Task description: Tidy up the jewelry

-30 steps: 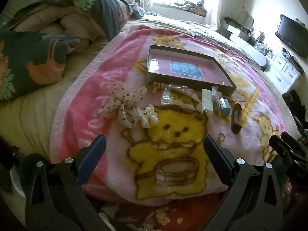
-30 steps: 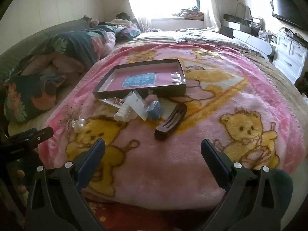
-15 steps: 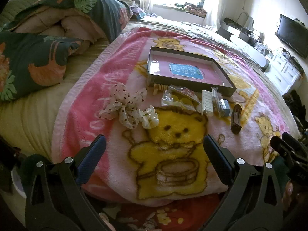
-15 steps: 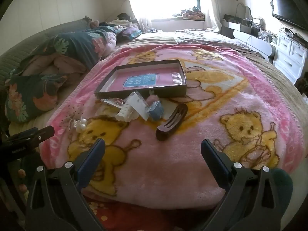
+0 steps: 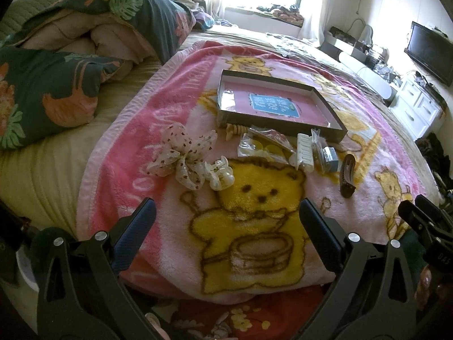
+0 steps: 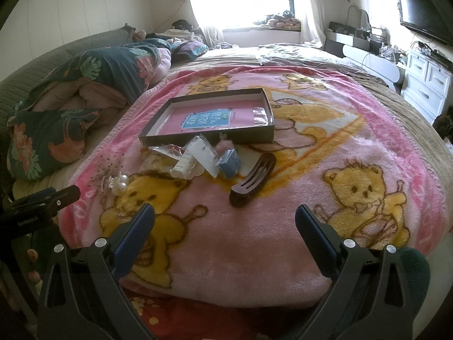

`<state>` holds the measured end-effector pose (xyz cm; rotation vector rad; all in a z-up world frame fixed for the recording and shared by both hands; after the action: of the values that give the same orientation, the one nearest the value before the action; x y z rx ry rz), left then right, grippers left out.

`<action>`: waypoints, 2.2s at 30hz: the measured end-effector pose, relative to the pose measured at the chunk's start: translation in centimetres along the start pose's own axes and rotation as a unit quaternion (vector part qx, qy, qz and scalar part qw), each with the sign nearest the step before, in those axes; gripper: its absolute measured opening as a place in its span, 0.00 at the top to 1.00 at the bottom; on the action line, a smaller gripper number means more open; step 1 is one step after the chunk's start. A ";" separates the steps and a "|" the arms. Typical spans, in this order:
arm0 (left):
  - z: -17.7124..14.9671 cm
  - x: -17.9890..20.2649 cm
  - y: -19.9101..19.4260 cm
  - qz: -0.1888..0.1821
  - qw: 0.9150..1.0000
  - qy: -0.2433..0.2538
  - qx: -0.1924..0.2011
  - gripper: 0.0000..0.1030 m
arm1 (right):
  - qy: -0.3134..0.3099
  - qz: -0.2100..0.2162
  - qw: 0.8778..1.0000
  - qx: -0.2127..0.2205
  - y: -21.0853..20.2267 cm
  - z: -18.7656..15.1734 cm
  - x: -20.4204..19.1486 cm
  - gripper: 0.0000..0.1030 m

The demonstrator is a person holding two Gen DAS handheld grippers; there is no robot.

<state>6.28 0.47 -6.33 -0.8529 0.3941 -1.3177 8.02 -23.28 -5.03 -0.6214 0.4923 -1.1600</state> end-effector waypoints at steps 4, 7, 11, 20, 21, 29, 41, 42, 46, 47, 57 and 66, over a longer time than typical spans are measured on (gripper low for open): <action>0.0 0.0 0.0 0.000 1.000 0.001 0.001 0.08 | -0.001 0.000 1.000 0.000 0.1 0.0 0.1 0.04; 0.0 0.0 0.0 0.000 1.000 0.001 0.000 0.08 | 0.000 0.001 1.000 0.000 0.0 0.0 0.1 0.04; 0.3 -0.3 -0.3 0.000 1.000 -0.002 0.001 0.08 | 0.000 0.001 1.000 0.001 0.0 0.0 0.0 0.04; 0.6 -0.5 -0.3 0.000 1.000 -0.002 0.003 0.08 | -0.001 0.001 1.000 0.001 -0.2 0.1 -0.1 0.04; 0.6 -0.5 -0.3 0.000 1.000 -0.002 0.003 0.08 | -0.001 0.000 1.000 0.001 -0.2 0.1 -0.1 0.04; 0.7 -0.5 -0.4 0.002 1.000 -0.003 0.004 0.08 | -0.001 0.000 1.000 0.001 -0.1 0.1 -0.1 0.04; 0.9 -1.6 0.4 0.007 1.000 -0.014 0.003 0.08 | -0.006 0.007 1.000 -0.006 0.0 0.4 -0.7 0.04; 1.0 -1.8 0.5 0.009 1.000 -0.016 0.003 0.08 | -0.008 0.008 1.000 -0.007 0.2 0.6 -0.9 0.04; 1.1 -2.7 0.9 0.013 1.000 -0.025 0.001 0.08 | -0.012 0.017 1.000 -0.013 1.6 1.2 -0.9 0.04; 1.2 -3.0 1.0 0.016 1.000 -0.027 0.002 0.08 | -0.013 0.018 1.000 -0.015 2.0 1.4 -1.0 0.04; 2.1 -6.5 1.7 0.041 0.998 -0.055 0.004 0.08 | -0.045 0.036 0.998 -0.023 4.6 3.1 -2.1 0.04; 3.5 -8.6 3.5 0.049 0.997 -0.064 -0.006 0.08 | -0.068 0.037 0.997 -0.027 7.7 4.4 -2.7 0.04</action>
<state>8.95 9.79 -8.44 -0.9114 0.3398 -1.1645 15.26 -17.87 -6.89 -0.7177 0.4276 -1.0298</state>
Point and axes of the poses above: each gripper's, at about its wrist camera, not at the fingertips, and y roughly the way its jaws point, x to its right, z to its top, the point moved 10 cm from there along y, roughly the way its jaws point, and after that the axes turned 5 degrees about -y, right-handed, at the moved point
